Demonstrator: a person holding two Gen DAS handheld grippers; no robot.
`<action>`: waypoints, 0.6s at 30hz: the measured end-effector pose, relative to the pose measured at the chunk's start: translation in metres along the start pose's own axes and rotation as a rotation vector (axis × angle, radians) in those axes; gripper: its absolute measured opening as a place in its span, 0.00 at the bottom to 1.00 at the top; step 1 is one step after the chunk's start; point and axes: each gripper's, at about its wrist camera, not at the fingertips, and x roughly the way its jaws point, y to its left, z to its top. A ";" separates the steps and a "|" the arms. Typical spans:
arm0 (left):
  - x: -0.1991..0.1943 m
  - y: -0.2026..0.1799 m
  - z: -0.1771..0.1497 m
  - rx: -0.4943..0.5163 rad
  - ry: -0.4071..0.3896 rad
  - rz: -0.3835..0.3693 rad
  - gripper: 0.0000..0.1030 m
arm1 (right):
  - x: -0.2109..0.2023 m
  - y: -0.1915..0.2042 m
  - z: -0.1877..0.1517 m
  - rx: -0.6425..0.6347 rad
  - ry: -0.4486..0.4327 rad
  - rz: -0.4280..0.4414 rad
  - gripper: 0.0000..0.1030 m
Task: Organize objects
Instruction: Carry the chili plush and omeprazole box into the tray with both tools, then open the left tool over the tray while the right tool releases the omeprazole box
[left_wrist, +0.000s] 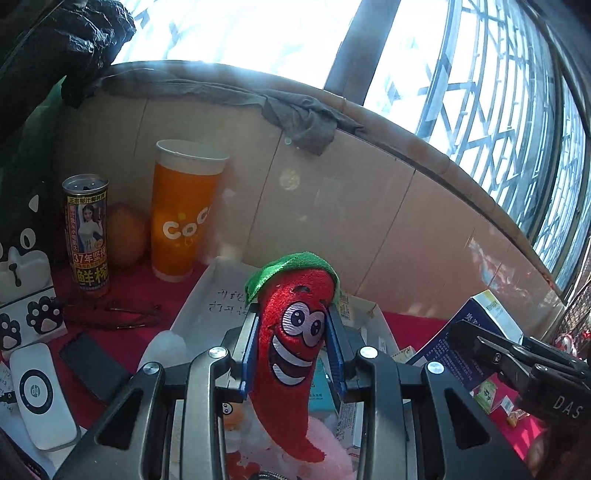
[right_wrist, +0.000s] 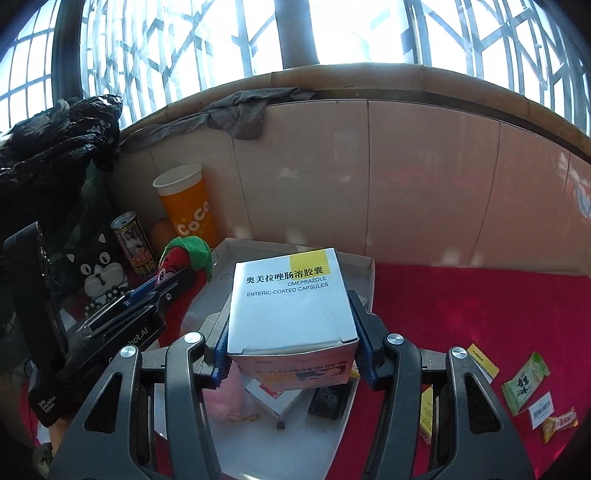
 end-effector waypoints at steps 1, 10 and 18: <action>0.001 0.001 0.000 -0.004 0.001 -0.003 0.32 | 0.006 0.001 0.001 -0.002 0.005 -0.005 0.52; 0.008 0.007 -0.004 -0.011 0.003 -0.035 0.34 | 0.046 0.008 0.007 -0.004 0.027 -0.053 0.52; 0.006 0.012 -0.005 -0.020 -0.017 0.022 0.63 | 0.039 0.009 0.003 -0.005 -0.031 -0.082 0.84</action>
